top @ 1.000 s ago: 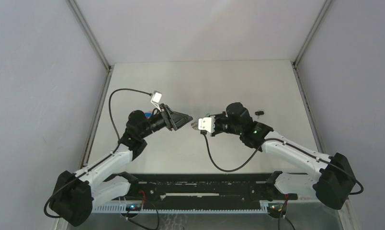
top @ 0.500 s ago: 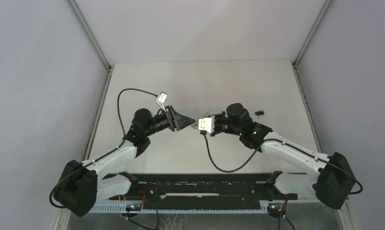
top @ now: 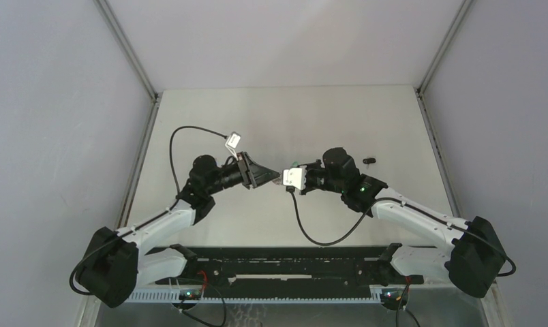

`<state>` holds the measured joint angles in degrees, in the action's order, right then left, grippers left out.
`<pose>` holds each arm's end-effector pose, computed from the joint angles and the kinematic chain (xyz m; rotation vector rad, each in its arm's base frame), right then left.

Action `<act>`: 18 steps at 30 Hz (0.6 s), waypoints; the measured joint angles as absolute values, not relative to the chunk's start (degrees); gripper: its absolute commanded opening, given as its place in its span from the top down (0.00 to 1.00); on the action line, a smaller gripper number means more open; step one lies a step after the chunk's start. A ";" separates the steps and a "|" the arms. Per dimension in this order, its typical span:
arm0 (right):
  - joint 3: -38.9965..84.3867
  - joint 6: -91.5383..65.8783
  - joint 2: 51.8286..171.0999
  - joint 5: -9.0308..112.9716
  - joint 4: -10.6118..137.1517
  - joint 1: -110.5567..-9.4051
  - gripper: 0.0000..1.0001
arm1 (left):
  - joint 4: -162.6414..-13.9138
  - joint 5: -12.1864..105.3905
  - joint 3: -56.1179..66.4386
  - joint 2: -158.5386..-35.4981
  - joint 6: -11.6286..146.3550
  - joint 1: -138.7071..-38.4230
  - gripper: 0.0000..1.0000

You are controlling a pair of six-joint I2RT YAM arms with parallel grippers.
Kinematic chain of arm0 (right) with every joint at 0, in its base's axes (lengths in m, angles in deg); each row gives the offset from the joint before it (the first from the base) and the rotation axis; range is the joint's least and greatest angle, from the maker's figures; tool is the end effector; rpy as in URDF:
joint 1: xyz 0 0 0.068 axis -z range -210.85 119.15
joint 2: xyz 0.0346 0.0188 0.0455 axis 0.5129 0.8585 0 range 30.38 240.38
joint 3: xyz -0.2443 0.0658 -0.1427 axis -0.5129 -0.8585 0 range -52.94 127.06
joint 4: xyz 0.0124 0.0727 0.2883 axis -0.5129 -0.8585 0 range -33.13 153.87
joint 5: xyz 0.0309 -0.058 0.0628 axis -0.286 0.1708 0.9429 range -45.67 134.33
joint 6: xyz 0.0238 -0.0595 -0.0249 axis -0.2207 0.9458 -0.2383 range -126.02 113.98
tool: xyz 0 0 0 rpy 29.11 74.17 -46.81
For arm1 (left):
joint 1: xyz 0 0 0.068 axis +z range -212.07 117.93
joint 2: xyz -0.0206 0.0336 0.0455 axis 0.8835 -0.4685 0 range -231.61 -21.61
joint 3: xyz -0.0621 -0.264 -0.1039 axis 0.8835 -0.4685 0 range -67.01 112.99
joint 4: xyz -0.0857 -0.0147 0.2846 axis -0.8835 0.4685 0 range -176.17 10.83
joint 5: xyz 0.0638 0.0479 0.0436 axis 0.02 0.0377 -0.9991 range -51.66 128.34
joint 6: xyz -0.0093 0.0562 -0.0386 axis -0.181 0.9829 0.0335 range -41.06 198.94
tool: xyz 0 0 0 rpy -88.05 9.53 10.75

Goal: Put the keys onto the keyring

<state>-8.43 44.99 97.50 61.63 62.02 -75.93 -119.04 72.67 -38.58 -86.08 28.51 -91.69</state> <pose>0.2077 0.2315 0.2674 -1.5979 1.1767 0.2344 0.2301 -0.1669 0.2433 0.1907 1.8499 -1.5085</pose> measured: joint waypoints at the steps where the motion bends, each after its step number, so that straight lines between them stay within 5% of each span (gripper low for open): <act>1: -8.43 44.97 97.50 61.69 62.06 -75.93 1.00 | -119.01 72.62 -38.58 -86.08 28.51 -91.85 0.63; 18: -10.15 43.44 97.45 62.44 64.62 -75.72 1.00 | -113.13 69.98 -38.58 -84.61 30.08 -92.26 0.64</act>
